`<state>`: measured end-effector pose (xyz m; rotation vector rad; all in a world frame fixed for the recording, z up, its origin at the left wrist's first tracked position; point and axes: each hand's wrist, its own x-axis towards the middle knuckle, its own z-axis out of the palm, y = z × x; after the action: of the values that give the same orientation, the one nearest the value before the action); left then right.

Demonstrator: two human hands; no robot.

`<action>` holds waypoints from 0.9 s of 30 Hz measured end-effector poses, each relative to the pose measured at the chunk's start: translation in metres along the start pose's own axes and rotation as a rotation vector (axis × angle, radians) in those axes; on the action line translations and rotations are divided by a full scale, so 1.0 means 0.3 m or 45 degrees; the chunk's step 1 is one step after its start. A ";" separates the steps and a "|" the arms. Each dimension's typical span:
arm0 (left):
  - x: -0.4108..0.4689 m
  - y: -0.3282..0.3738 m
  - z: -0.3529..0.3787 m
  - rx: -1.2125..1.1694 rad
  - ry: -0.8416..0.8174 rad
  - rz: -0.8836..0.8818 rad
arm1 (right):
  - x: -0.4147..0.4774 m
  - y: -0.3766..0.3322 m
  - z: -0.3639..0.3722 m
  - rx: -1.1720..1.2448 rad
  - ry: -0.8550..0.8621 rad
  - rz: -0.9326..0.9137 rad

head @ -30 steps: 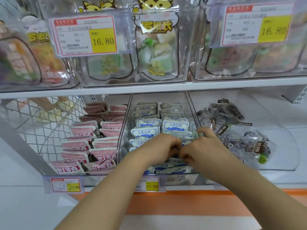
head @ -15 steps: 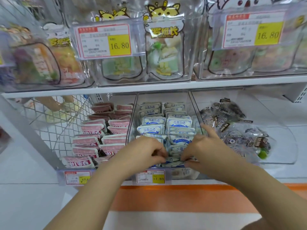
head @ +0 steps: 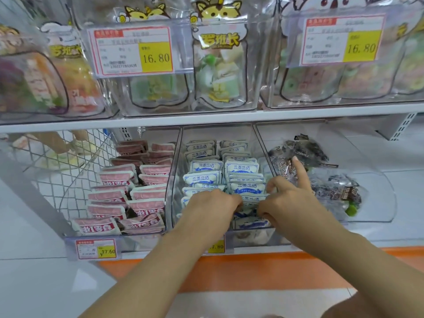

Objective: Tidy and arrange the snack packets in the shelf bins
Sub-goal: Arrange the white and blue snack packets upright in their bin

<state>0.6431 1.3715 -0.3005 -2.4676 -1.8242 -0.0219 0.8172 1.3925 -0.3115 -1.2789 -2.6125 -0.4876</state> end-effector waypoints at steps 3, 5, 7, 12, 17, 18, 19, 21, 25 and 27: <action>0.009 -0.007 0.011 -0.110 0.053 -0.042 | -0.004 0.013 0.024 0.062 0.036 0.009; 0.012 -0.010 0.015 -0.190 0.052 -0.068 | -0.017 0.015 0.033 0.079 0.035 0.010; 0.014 -0.016 0.001 -0.258 0.056 -0.079 | -0.031 0.016 0.039 0.064 0.041 0.003; 0.024 -0.062 -0.080 -0.480 0.257 -0.065 | -0.053 0.017 0.053 0.123 0.130 0.032; 0.000 -0.089 -0.119 -0.630 0.320 -0.128 | -0.031 0.016 0.062 0.049 -0.023 0.067; -0.009 -0.103 -0.129 -0.678 0.379 -0.160 | -0.021 0.010 0.048 0.019 -0.099 0.073; -0.020 -0.118 -0.134 -0.725 0.455 -0.191 | -0.012 0.004 0.027 0.015 -0.177 0.078; -0.052 -0.146 -0.131 -0.790 0.601 -0.249 | -0.010 0.003 0.000 0.073 -0.290 0.077; -0.131 -0.185 -0.104 -0.825 0.788 -0.345 | -0.018 -0.007 -0.028 0.346 -0.106 0.047; -0.161 -0.207 -0.106 -0.831 0.858 -0.383 | 0.011 -0.032 -0.039 0.500 -0.003 0.041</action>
<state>0.5705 1.3413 -0.2684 -2.0200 -2.0013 -1.4640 0.8079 1.3850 -0.3015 -1.1834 -2.5146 0.0358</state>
